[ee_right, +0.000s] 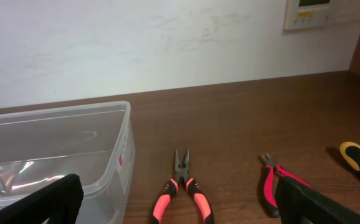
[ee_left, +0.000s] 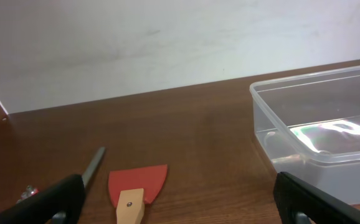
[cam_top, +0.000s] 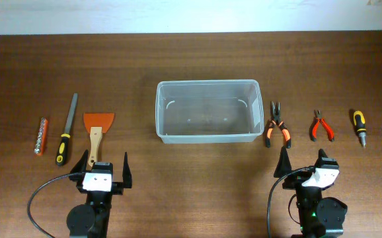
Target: Pack container
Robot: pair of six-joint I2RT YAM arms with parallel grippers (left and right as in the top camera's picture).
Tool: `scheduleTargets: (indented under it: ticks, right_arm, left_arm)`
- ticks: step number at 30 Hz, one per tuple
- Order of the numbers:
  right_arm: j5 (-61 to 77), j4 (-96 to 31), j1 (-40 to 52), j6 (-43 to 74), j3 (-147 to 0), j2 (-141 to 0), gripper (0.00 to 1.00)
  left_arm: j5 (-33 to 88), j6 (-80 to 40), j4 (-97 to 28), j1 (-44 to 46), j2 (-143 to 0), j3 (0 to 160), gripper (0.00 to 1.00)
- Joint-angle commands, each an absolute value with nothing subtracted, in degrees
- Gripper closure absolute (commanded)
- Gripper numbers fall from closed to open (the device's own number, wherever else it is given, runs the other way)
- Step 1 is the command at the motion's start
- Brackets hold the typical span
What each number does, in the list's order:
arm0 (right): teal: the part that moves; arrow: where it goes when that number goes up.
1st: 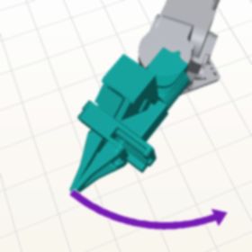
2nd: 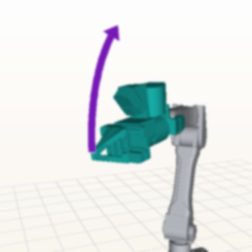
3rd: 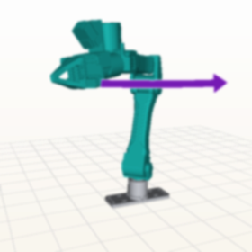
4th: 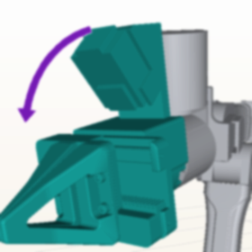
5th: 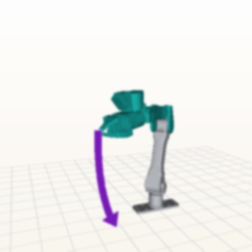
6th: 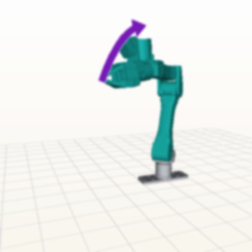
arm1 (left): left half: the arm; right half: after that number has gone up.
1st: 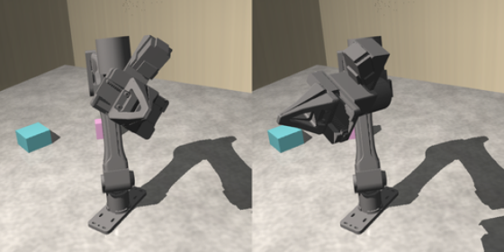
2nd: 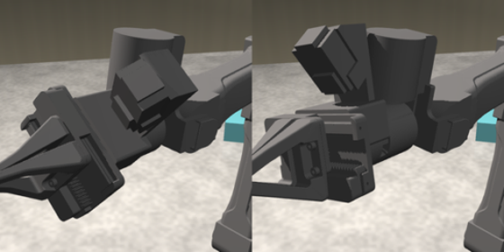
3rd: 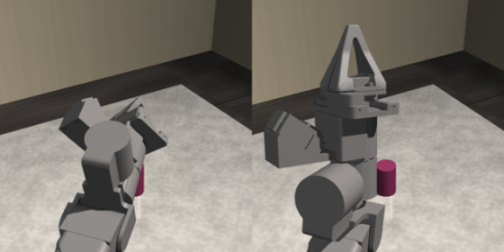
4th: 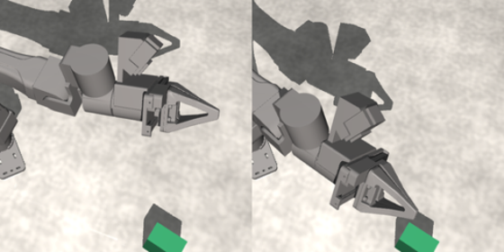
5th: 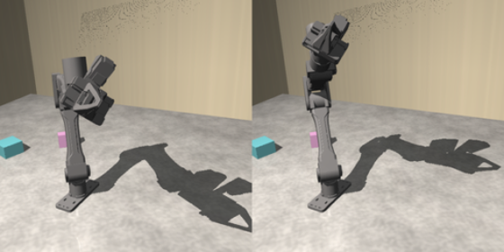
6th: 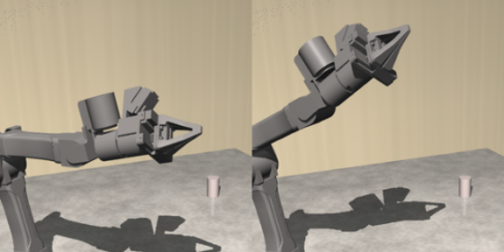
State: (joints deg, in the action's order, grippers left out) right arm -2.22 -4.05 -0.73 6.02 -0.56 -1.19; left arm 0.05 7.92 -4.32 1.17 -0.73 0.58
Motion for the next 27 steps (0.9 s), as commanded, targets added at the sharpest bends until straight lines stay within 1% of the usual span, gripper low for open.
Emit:
scheduleTargets:
  ticks: [1,24,27]
  right_arm:
    - [-2.0,-4.6,-0.4,6.3,-0.3,-1.2,0.01]
    - [-2.0,-4.6,-0.4,6.3,-0.3,-1.2,0.01]
    - [-2.0,-4.5,-0.4,6.3,-0.3,-1.2,0.01]
  left_arm:
    - [0.7,8.7,-4.8,1.5,-0.6,0.5,0.01]
    - [0.8,8.6,-4.8,1.5,-0.6,0.5,0.01]
    - [3.9,6.9,-4.5,1.5,-0.6,0.5,0.01]
